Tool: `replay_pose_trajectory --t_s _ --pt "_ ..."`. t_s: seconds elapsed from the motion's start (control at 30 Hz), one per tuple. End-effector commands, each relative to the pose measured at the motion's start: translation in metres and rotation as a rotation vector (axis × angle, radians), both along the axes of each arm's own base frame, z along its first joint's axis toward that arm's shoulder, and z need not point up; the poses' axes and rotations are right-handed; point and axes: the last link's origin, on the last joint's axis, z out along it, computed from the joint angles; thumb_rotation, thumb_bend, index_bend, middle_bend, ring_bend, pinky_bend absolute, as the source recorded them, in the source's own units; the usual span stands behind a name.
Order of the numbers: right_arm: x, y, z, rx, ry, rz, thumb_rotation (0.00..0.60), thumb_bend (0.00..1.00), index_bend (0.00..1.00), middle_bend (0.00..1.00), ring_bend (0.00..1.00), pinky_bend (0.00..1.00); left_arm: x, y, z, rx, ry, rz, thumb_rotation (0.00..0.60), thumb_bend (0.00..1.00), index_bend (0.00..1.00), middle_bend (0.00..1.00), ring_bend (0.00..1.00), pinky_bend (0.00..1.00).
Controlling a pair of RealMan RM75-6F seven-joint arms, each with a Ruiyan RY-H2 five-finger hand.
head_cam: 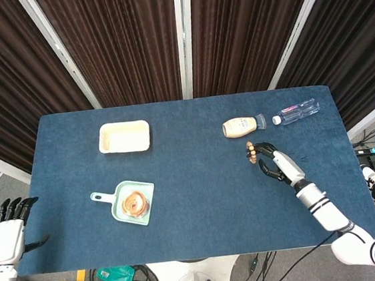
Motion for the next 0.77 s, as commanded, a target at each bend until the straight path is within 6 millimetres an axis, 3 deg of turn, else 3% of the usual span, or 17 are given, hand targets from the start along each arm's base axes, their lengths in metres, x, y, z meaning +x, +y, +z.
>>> replay_pose_trajectory --t_s 0.03,0.17,0.3,0.37,0.43,0.5,0.7,0.77 --pt "-0.011 -0.008 -0.018 0.004 0.514 0.123 0.130 0.50 0.15 0.22 0.06 0.00 -0.001 0.000 0.000 -0.003 0.000 0.003 0.600 0.00 0.16 0.16 0.08 0.01" --pt "-0.010 -0.006 -0.017 -0.002 0.698 0.172 0.129 0.47 0.07 0.16 0.03 0.00 -0.003 0.001 -0.001 -0.007 -0.002 0.011 0.600 0.00 0.16 0.16 0.08 0.01" --pt "-0.006 -0.002 0.003 -0.126 0.740 0.152 0.131 0.45 0.06 0.16 0.02 0.00 -0.005 0.001 -0.002 -0.007 -0.006 0.014 0.600 0.00 0.16 0.16 0.08 0.01" --pt "-0.005 0.007 0.020 -0.222 0.689 0.105 0.242 0.44 0.06 0.17 0.02 0.00 -0.005 0.002 -0.002 -0.001 -0.009 0.013 0.600 0.00 0.16 0.16 0.08 0.01" --pt "-0.010 0.020 0.040 -0.330 0.625 0.052 0.471 0.42 0.07 0.21 0.03 0.00 -0.006 0.002 -0.002 0.010 -0.007 0.012 0.600 0.00 0.16 0.16 0.08 0.01" --pt "-0.016 0.036 0.059 -0.428 0.591 0.012 0.552 0.42 0.08 0.23 0.03 0.00 -0.007 0.003 -0.003 0.019 0.000 0.012 0.600 0.00 0.16 0.16 0.08 0.01" --pt "-0.035 0.101 0.101 -0.550 0.538 -0.076 0.565 0.42 0.08 0.20 0.03 0.00 -0.005 0.004 -0.004 0.045 0.000 0.005 0.600 0.00 0.16 0.16 0.08 0.01" --pt "-0.036 0.119 0.108 -0.548 0.497 -0.085 0.511 0.42 0.08 0.19 0.02 0.00 -0.003 0.005 -0.004 0.056 0.001 -0.003 0.600 0.00 0.16 0.16 0.08 0.01"
